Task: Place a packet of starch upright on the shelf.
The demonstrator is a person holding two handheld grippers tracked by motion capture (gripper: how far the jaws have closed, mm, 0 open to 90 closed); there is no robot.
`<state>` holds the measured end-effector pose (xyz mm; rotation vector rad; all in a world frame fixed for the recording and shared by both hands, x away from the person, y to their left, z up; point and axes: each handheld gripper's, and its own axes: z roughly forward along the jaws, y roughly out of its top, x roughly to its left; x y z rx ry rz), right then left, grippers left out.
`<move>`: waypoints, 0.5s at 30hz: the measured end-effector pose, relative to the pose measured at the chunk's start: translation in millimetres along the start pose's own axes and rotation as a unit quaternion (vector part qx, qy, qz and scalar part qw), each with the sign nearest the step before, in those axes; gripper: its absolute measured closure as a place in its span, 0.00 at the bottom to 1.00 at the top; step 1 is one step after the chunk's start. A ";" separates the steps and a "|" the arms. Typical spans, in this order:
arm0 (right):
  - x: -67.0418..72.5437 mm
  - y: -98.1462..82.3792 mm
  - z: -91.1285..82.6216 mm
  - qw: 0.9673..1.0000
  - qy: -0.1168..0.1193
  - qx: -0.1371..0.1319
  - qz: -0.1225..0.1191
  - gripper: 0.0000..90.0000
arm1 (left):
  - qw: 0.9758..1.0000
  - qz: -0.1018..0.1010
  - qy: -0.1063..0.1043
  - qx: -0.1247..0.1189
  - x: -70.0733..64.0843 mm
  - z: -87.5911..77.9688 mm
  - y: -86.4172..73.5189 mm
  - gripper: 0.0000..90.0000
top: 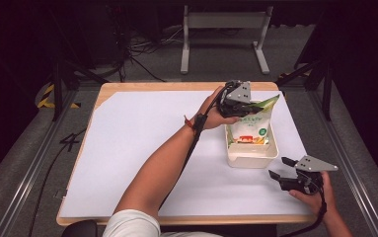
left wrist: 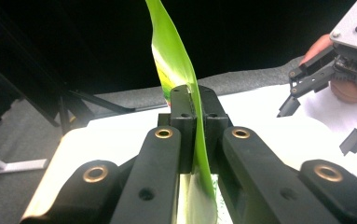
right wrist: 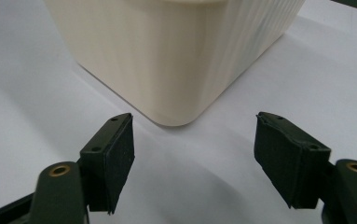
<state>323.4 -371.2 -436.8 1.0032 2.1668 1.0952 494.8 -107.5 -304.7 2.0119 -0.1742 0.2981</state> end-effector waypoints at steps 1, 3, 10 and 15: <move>0.0 0.0 0.2 1.000 0.000 0.000 0.000 0.32 | 1.000 -0.002 0.000 0.000 -0.1 0.6 -1.2 0.97; 0.0 0.0 0.5 1.000 0.001 0.000 0.001 0.32 | 1.000 -0.009 0.000 -0.001 0.3 1.1 -3.6 0.97; 0.1 0.0 0.3 1.000 0.000 0.000 -0.001 0.32 | 1.000 -0.024 -0.003 0.005 -0.7 2.6 -8.8 0.93; 0.1 -0.1 1.0 1.000 0.002 0.001 0.000 0.32 | 0.999 -0.027 0.002 0.022 0.2 1.7 -11.0 0.92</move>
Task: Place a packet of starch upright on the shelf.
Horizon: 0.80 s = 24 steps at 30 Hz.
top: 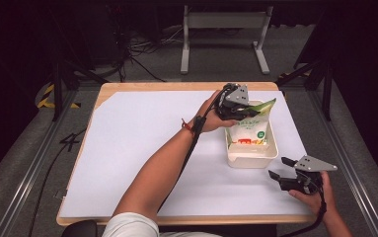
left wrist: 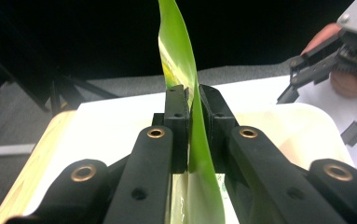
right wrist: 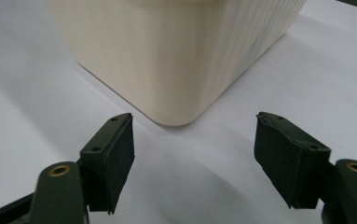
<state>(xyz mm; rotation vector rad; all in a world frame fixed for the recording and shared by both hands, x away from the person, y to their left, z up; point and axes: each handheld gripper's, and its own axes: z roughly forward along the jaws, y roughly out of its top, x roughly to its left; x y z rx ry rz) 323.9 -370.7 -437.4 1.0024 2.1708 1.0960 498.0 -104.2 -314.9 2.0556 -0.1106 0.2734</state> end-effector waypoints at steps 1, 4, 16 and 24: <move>0.0 0.0 0.0 1.000 0.000 0.000 0.000 0.32 | 1.000 -0.003 0.001 0.009 0.7 -1.0 -2.2 0.91; 0.0 0.0 0.0 1.000 0.000 0.002 -0.001 0.32 | 1.000 -0.011 0.001 0.019 1.9 -1.7 -6.1 0.91; 0.7 0.3 0.8 1.000 0.000 0.003 -0.003 0.32 | 0.999 -0.025 -0.006 0.038 0.6 3.7 -10.4 0.96; 0.5 0.3 0.4 1.000 -0.002 0.004 -0.003 0.32 | 0.999 -0.033 0.006 0.039 0.1 -1.9 -10.3 0.89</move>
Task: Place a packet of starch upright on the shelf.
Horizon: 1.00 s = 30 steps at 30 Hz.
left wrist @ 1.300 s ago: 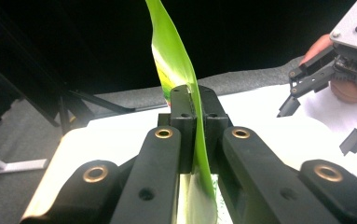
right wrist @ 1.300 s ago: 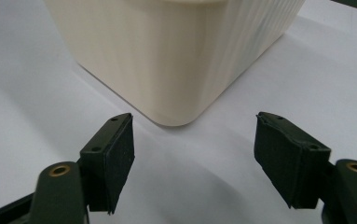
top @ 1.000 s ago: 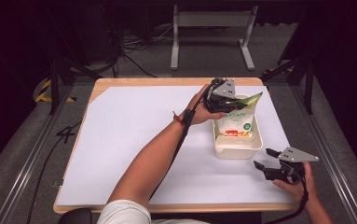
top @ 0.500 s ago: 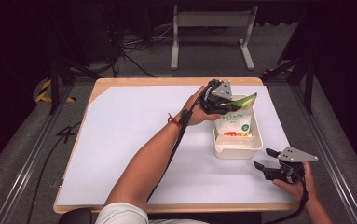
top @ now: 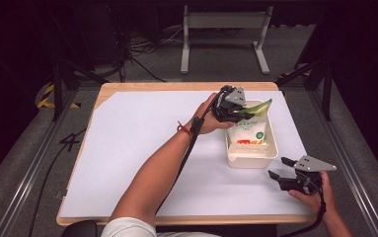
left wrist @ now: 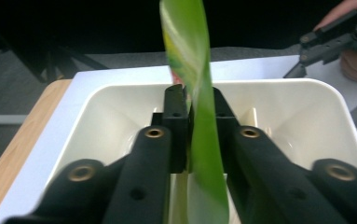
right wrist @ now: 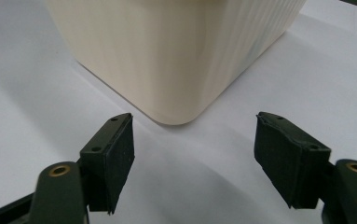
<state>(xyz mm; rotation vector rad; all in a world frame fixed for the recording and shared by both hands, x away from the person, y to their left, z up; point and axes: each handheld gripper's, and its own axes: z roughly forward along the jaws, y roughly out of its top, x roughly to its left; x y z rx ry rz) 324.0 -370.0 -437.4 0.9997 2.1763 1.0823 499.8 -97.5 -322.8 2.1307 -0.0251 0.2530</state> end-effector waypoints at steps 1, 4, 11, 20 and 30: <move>0.0 -0.1 -0.1 1.000 0.000 0.000 0.000 0.32 | 1.000 0.001 0.000 -0.002 -0.3 -1.8 0.1 0.89; -0.6 -0.1 0.0 1.000 -0.001 -0.001 0.002 0.32 | 1.000 0.001 0.011 -0.001 -2.2 -8.9 0.7 0.84; 0.5 0.4 0.0 1.000 -0.001 -0.001 -0.001 0.32 | 0.999 0.001 0.031 -0.030 -3.6 -32.1 3.2 0.79; 0.5 0.8 0.0 1.000 -0.003 -0.003 0.000 0.32 | 0.997 0.002 0.075 -0.024 -11.4 -67.8 -7.0 0.67; 1.3 1.2 -0.6 1.000 -0.005 -0.001 0.000 0.32 | 0.992 -0.008 0.126 0.013 -21.7 -93.8 -38.9 0.45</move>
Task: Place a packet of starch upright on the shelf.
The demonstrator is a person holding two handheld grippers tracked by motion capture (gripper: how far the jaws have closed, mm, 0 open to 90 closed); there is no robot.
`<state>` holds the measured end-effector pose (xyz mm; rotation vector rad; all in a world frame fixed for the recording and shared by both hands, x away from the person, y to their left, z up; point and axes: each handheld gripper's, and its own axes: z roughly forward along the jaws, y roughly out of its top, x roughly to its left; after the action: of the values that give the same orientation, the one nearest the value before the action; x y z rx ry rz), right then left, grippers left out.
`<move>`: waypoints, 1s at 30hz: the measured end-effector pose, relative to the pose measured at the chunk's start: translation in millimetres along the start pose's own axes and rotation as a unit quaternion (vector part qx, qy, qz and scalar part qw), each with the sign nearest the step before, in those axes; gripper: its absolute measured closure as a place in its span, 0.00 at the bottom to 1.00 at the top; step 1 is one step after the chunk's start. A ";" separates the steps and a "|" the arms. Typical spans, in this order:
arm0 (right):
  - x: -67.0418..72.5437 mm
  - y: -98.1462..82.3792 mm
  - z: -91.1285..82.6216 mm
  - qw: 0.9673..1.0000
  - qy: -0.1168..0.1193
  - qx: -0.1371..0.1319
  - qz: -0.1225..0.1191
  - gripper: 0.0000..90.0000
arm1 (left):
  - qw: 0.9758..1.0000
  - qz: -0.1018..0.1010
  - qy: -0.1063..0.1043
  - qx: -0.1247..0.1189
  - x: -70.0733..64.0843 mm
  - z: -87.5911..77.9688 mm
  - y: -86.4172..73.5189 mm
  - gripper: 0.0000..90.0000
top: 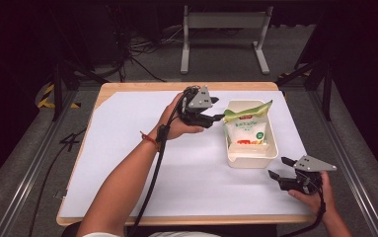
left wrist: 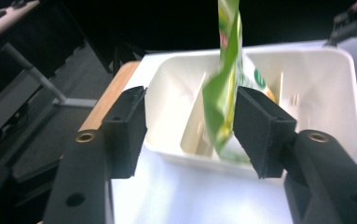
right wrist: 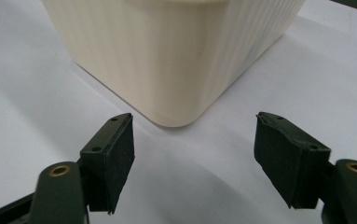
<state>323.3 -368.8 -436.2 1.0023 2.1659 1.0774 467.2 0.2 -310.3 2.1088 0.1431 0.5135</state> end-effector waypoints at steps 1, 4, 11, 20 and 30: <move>0.1 0.0 -0.1 1.000 0.000 -0.001 0.000 0.32 | 1.000 -0.004 0.002 0.004 -0.2 -2.5 -4.4 0.43; 0.0 0.4 -0.7 1.000 -0.001 -0.001 0.001 0.32 | 1.000 -0.020 0.014 0.014 -0.9 -13.5 -20.7 0.34; 0.4 0.4 -0.7 1.000 -0.001 -0.002 0.001 0.32 | 0.998 -0.042 0.036 0.037 -7.5 -35.8 -52.1 0.21; 0.5 0.7 -0.9 1.000 -0.002 -0.001 0.001 0.32 | 0.994 -0.066 0.061 0.057 -15.4 -65.9 -91.6 0.15; 1.0 0.3 0.2 1.000 -0.002 0.002 0.000 0.32 | 0.989 -0.091 0.085 0.073 -28.6 -93.2 -131.6 0.15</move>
<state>323.0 -367.8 -436.2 1.0053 2.1655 1.0699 415.1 137.7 -382.3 2.1650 0.4801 0.5874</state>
